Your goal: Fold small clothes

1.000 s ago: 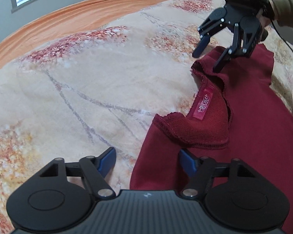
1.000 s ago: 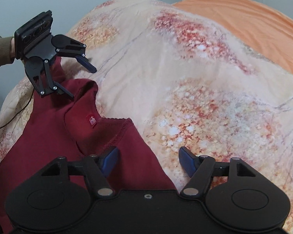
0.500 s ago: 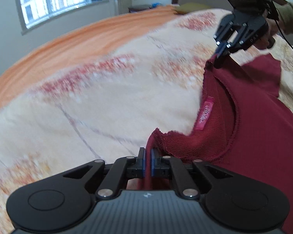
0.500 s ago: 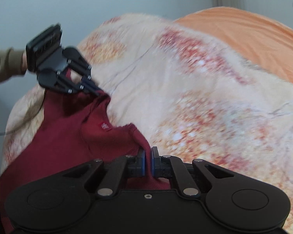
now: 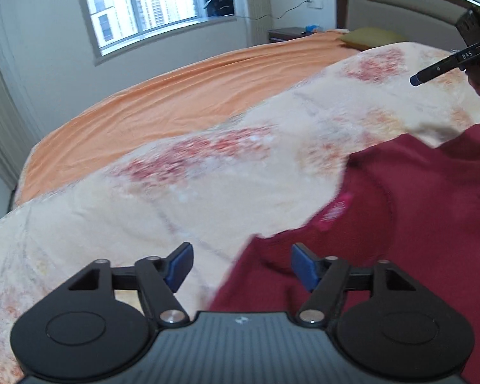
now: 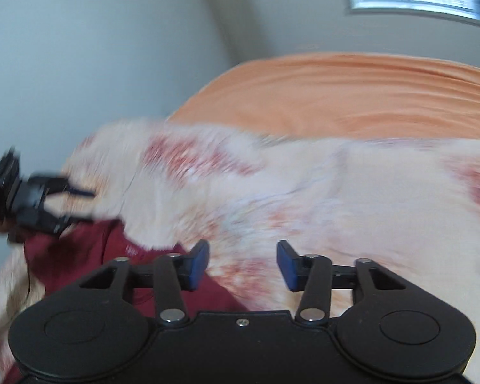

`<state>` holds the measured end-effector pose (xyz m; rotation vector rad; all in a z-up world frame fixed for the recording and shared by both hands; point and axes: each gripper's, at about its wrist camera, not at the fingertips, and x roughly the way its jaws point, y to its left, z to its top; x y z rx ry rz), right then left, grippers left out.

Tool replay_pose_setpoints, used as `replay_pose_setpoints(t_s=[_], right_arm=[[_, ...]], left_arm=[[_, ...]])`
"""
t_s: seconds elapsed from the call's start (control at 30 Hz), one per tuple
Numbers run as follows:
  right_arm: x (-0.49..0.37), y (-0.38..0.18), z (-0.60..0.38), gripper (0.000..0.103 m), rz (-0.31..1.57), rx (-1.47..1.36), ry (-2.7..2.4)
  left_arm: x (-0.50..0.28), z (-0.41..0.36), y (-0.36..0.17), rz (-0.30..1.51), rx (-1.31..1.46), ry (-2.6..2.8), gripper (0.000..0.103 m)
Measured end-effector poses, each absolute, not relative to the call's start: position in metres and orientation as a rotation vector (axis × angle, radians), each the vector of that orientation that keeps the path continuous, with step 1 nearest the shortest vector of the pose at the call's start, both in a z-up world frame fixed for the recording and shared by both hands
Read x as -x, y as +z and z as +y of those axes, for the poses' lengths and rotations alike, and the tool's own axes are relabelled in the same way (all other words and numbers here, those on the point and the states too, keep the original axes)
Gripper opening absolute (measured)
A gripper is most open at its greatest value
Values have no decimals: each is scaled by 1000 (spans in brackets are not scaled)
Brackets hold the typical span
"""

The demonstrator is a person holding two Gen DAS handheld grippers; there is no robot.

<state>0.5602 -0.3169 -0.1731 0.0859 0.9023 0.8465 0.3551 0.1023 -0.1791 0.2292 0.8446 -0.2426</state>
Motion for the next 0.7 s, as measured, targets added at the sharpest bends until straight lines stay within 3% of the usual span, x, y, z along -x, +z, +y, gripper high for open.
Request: replay_pose_setpoints(t_s=[0.07, 0.3, 0.47, 0.57, 0.63, 0.7], right_arm=[[-548, -168, -380, 75, 908, -187, 722], [-451, -179, -611, 75, 967, -445, 226], [-390, -202, -704, 74, 903, -605, 19], [-384, -227, -726, 61, 900, -714, 31], [-387, -246, -727, 45, 913, -770, 58], [-394, -264, -725, 39, 939, -814, 53]], left_arm=[[-351, 72, -177, 851, -192, -313, 84], [-371, -72, -218, 925, -147, -531, 86], [-398, -158, -230, 934, -100, -591, 86], [-415, -188, -233, 948, -80, -562, 86], [-423, -199, -235, 962, -77, -535, 86], [-430, -206, -238, 984, -66, -513, 86]])
